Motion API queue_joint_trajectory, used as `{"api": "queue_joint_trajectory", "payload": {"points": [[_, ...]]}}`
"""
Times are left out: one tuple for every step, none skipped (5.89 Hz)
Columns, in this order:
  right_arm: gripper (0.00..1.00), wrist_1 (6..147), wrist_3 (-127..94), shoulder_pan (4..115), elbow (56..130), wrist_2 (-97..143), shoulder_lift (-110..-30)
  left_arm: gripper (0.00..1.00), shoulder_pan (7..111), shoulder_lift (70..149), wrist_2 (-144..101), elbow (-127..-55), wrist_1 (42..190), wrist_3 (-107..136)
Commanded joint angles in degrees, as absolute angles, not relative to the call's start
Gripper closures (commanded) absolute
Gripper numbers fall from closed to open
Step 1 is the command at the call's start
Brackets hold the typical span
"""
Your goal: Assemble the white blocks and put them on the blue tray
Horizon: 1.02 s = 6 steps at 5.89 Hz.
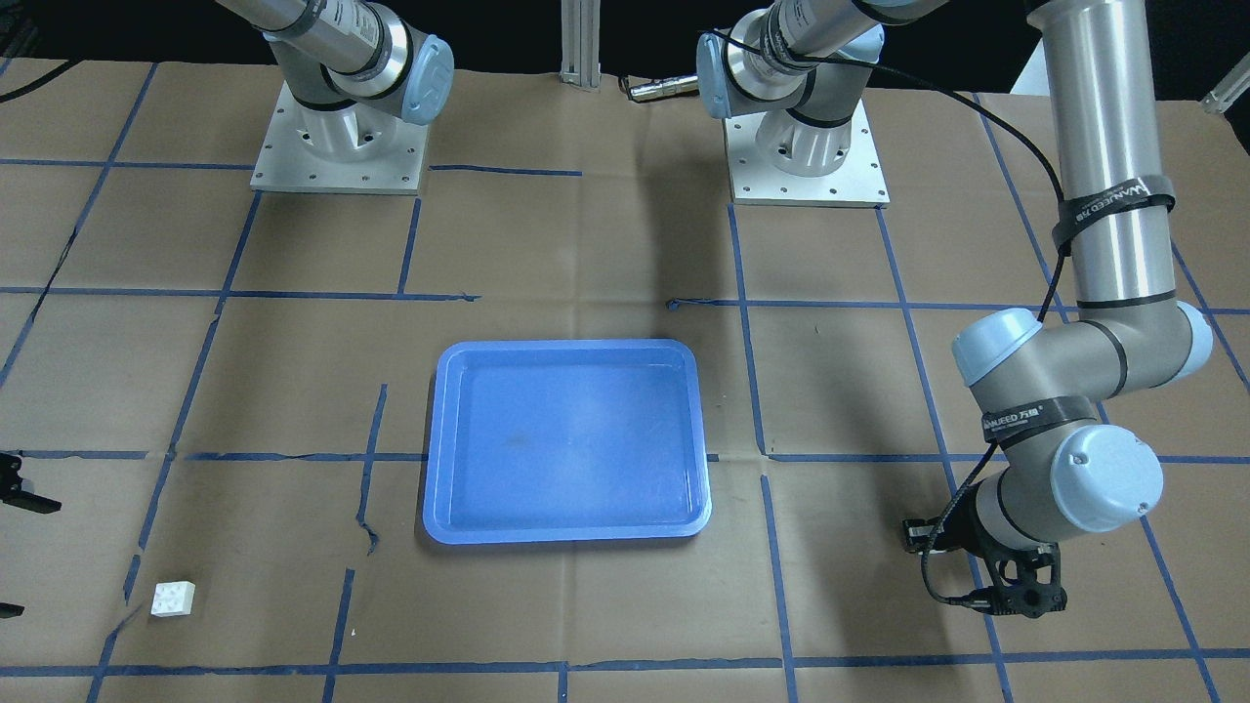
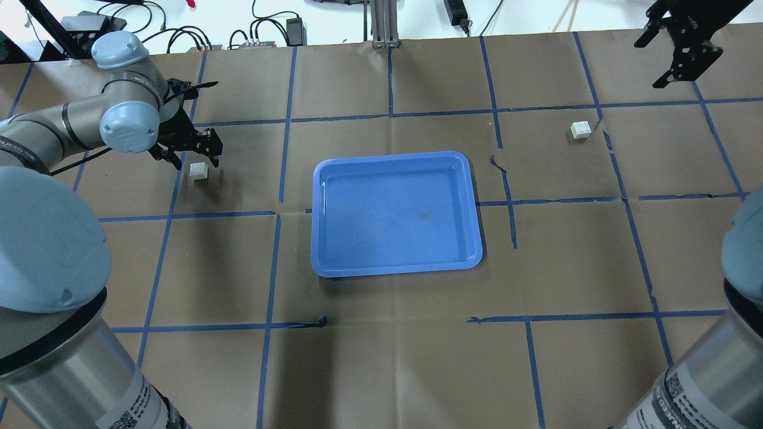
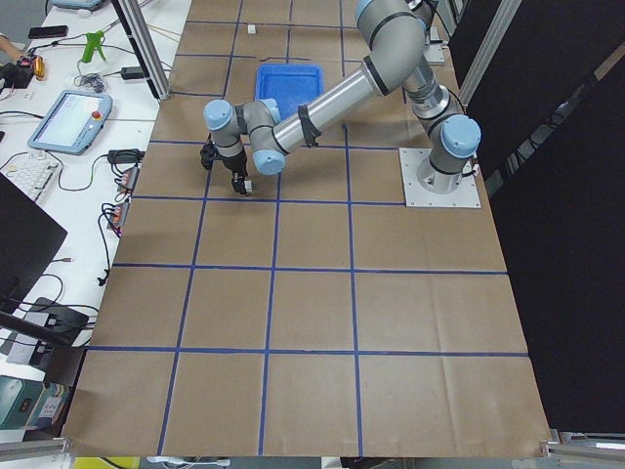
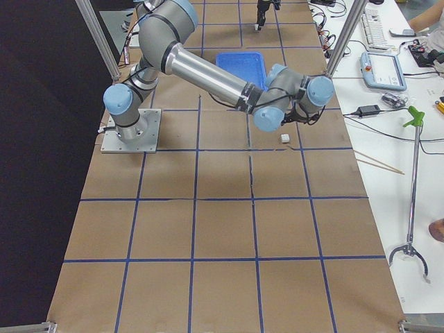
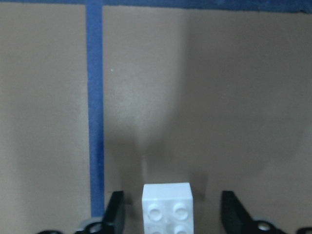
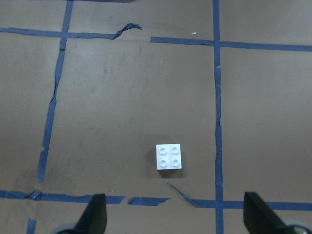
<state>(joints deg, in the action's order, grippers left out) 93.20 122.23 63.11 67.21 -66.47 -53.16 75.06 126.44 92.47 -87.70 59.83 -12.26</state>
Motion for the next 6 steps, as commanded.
{"api": "queue_joint_trajectory", "payload": {"points": [[0.00, 94.12, 122.87, 62.40, 67.58, -60.06, -47.31, 0.89, 75.06, 125.78, 92.46, -87.19, 60.12, -13.79], [0.00, 94.48, 123.13, 62.40, 68.11, -59.86, -45.28, 0.90, 75.84, 124.47, 92.37, -87.45, 60.29, -14.41], [0.00, 94.83, 124.96, 62.49, 68.03, -59.94, -44.83, 0.89, 80.29, 123.06, 92.29, -87.45, 60.29, -16.24], [0.00, 95.97, 126.02, 62.49, 68.38, -60.03, -43.52, 0.89, 86.25, 121.22, 92.29, -87.36, 60.29, -18.96], [0.00, 96.41, 127.69, 63.01, 68.99, -60.20, -43.33, 0.88, 91.62, 119.20, 92.29, -87.54, 60.38, -22.99], [0.00, 97.98, 129.36, 63.19, 69.78, -60.29, -43.24, 0.88, 97.41, 118.22, 92.55, -87.63, 60.38, -26.77]]}}
